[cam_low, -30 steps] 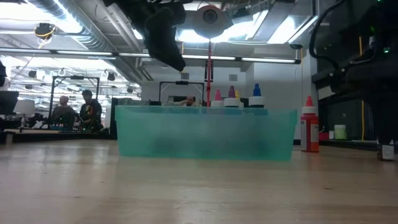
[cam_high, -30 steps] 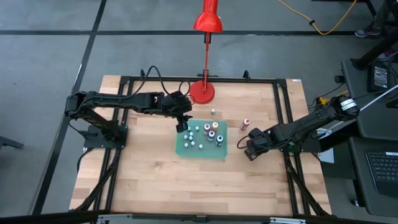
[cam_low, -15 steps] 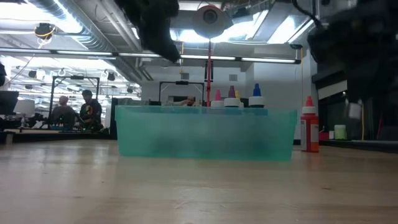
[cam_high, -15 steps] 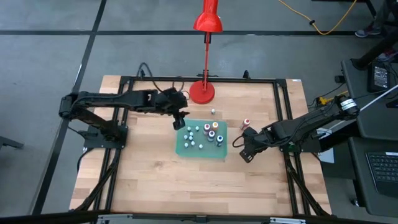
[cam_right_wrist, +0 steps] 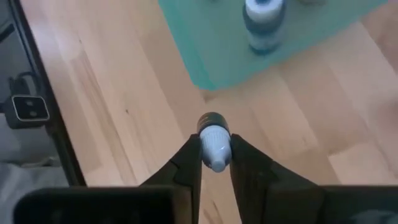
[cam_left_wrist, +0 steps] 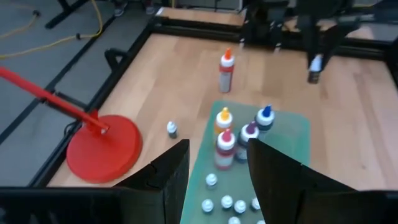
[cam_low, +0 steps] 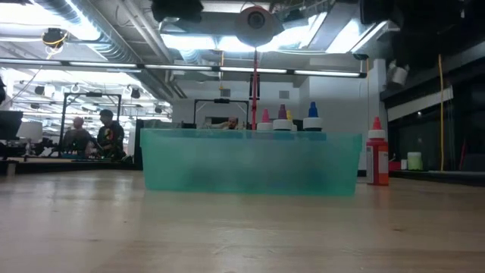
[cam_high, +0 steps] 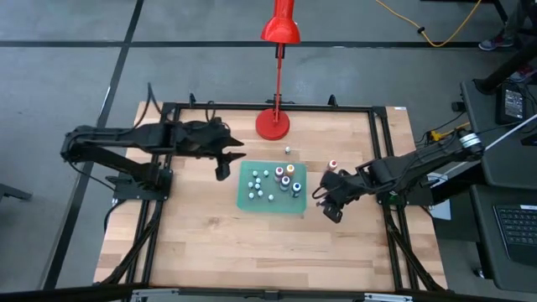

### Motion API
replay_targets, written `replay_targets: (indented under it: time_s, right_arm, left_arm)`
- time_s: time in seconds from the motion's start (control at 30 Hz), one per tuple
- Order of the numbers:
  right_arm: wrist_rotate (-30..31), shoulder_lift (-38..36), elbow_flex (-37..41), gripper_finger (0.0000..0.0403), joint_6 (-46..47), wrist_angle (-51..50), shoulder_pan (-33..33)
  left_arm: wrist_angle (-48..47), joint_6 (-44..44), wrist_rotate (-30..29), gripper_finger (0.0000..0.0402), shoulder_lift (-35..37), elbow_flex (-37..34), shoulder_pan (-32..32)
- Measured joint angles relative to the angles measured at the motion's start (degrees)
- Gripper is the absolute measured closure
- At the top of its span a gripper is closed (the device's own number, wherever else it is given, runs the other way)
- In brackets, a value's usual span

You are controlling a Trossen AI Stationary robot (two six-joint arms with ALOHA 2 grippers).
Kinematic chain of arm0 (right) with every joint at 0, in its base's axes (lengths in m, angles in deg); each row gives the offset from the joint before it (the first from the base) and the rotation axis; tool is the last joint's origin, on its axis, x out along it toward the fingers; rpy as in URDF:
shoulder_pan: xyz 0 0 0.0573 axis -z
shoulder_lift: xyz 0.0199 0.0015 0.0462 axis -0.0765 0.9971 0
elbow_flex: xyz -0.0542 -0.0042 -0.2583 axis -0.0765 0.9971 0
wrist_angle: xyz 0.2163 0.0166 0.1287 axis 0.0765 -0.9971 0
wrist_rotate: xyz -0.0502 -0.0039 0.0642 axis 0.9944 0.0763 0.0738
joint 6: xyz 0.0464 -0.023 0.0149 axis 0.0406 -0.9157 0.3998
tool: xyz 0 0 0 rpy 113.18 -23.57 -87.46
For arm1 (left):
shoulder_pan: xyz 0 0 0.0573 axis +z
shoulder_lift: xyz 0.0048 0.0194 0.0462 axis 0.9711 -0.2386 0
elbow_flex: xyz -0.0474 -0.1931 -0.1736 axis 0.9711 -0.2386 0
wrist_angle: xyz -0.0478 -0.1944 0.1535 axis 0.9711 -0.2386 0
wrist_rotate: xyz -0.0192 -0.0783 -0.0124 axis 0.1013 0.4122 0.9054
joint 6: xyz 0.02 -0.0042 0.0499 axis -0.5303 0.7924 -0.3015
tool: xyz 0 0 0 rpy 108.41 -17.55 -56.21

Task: Pick & Place food coloring
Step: Put the small brown food coloring bottle into the green bin

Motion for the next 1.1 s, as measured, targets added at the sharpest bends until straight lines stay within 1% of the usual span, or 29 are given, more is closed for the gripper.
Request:
replay_targets:
  time_s: [0.17, 0.37, 0.57, 0.67, 0.77, 0.87, 0.97, 1.1]
  right_arm:
    - [1.1, 3.0, -1.9, 0.0333, -4.3, 0.6, 0.0]
    - [0.1, 10.9, -6.8, 0.0334, -11.8, 0.5, 0.2]
    - [-0.7, 17.2, -13.9, 0.0329, -23.8, 0.6, 0.2]
    - [-0.7, 18.6, -16.4, 0.0331, -29.6, 0.4, 0.2]
    - [-0.7, 18.8, -18.1, 0.0335, -34.2, 0.5, 0.0]
    - [-0.7, 18.7, -19.0, 0.0332, -37.2, 0.3, -0.4]
    - [-0.7, 18.7, -19.6, 0.0329, -40.2, 0.3, -1.1]
    - [-0.7, 18.7, -19.6, 0.0335, -42.9, 0.5, -1.6]
  left_arm:
    - [0.0, -0.3, -0.5, 0.0245, 1.6, 0.0, -2.6]
    - [0.0, 2.1, -1.0, 0.0245, 1.7, 0.0, -6.0]
    - [0.0, 5.6, -7.1, 0.0245, 1.7, 0.0, -10.1]
    - [0.0, 6.4, -9.3, 0.0245, 1.7, 0.0, -11.6]
    - [0.9, 8.7, -9.5, 0.0245, 1.7, 0.0, -12.3]
    - [1.6, 12.6, -10.7, 0.0245, 1.7, 0.0, -12.8]
    - [1.8, 16.1, -13.1, 0.0245, 1.7, 0.0, -14.1]
    - [1.8, 19.0, -16.8, 0.0245, 1.7, 0.0, -16.6]
